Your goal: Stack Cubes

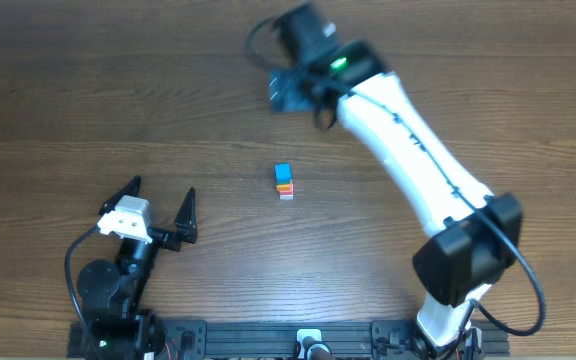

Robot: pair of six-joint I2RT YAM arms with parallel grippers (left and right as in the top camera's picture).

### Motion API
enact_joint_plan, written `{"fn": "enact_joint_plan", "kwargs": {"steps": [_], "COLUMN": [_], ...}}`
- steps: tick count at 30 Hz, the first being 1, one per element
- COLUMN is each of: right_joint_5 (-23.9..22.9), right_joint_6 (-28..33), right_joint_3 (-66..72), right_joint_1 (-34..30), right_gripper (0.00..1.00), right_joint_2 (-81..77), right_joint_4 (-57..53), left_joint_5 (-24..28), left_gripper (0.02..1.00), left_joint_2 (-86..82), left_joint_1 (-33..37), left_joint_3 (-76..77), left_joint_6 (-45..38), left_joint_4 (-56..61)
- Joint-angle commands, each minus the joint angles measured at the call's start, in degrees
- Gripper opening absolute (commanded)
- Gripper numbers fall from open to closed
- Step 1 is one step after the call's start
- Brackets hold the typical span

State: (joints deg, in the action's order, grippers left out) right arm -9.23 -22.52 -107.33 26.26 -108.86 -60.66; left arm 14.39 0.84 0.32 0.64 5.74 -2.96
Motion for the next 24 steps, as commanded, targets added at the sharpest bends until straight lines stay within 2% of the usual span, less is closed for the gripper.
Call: {"fn": "enact_joint_plan", "kwargs": {"steps": [1,3,6,8,11,14,24], "right_joint_5": [-8.6,-10.0,-9.4,-7.4,-1.7,1.3,2.6], "right_joint_6": [6.3,8.3,9.4,10.6,13.7,14.0,14.0], "right_joint_3": [0.8,2.8,7.6,12.0,21.1,31.6,65.2], "right_joint_1": [-6.3,-8.9,-14.0,-16.9,-20.0,-20.8,-21.9], "right_gripper": [0.993,0.991,0.993,0.993,0.993,0.993,0.993], "right_joint_2": [5.6,8.5,14.2,18.2,25.4,33.4,61.2], "right_joint_4": [-1.9,-1.7,-0.5,1.4,6.3,13.1,37.9], "left_joint_5": [0.4,0.4,0.4,0.4,0.4,0.4,0.4], "left_gripper": [1.000,1.000,1.000,1.000,1.000,1.000,1.000], "left_joint_2": [-0.3,-0.3,-0.3,-0.3,-0.3,-0.3,-0.3], "left_joint_1": [-0.3,-0.3,-0.3,-0.3,-0.3,-0.3,-0.3], "left_joint_3": [-0.3,-0.3,-0.3,-0.3,-0.3,-0.3,-0.3], "left_joint_6": [-0.8,-0.8,-0.8,-0.8,-0.8,-0.8,-0.8], "left_joint_4": [0.0,0.0,0.0,0.0,0.0,0.0,0.0]}}
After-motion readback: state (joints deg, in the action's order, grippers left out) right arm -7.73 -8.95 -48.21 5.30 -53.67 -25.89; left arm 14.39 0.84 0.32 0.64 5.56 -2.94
